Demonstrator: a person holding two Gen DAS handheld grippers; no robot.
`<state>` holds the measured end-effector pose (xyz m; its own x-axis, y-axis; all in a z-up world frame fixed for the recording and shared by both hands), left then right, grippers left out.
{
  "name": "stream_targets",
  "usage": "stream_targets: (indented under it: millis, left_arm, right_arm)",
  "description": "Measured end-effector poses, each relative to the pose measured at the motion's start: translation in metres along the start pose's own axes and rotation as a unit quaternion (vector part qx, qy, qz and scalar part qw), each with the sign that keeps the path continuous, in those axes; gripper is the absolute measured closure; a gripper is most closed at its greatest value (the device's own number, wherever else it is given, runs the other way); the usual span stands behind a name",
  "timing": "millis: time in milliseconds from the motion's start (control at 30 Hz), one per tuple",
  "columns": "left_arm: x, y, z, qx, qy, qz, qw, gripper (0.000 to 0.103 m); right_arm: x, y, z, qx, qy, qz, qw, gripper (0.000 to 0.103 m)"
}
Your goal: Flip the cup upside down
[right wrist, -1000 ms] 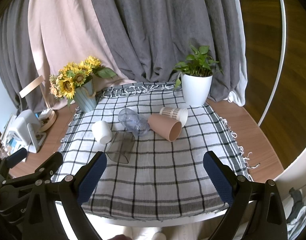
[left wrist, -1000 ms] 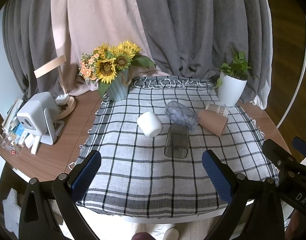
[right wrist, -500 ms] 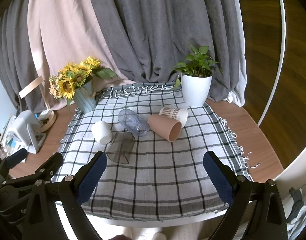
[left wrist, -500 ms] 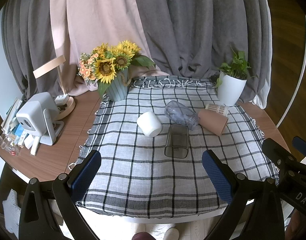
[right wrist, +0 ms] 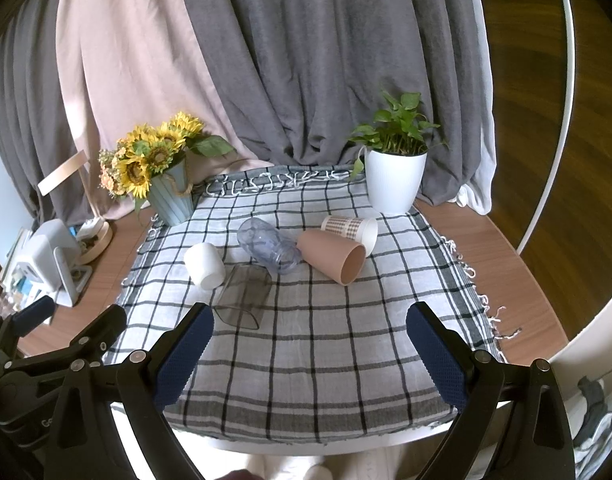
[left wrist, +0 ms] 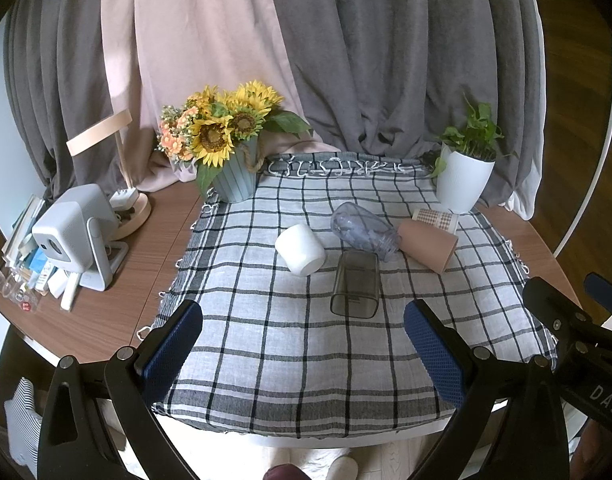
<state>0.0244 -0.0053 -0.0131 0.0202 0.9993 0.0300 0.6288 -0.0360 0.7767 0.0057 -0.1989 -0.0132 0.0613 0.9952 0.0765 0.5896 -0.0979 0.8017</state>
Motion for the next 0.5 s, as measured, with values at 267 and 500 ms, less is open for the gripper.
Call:
stream_targets:
  millis: [267,500]
  left_arm:
    - [0.000,-0.001,0.000,0.000,-0.001,-0.001,1.0000,0.000]
    - [0.005,-0.004,0.010,0.005,0.004,-0.005,1.0000,0.000]
  right_arm:
    - [0.002,-0.001,0.003,0.000,-0.001,0.000,1.000,0.006]
    - [0.004,0.001,0.005,0.004,0.001,-0.001,1.000,0.006]
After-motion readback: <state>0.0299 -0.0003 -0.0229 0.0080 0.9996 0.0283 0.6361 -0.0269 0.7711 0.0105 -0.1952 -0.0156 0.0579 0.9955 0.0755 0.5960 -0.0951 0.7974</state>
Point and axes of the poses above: each gripper's, at about its wrist camera, not at the fingertips, and z roughly the way its jaws point, x to its left, y to its top, the point moved 3 cm from there along z, roughly the way its jaws point, and after that the axes turned 3 degrees about -x, right-handed, at the moved point
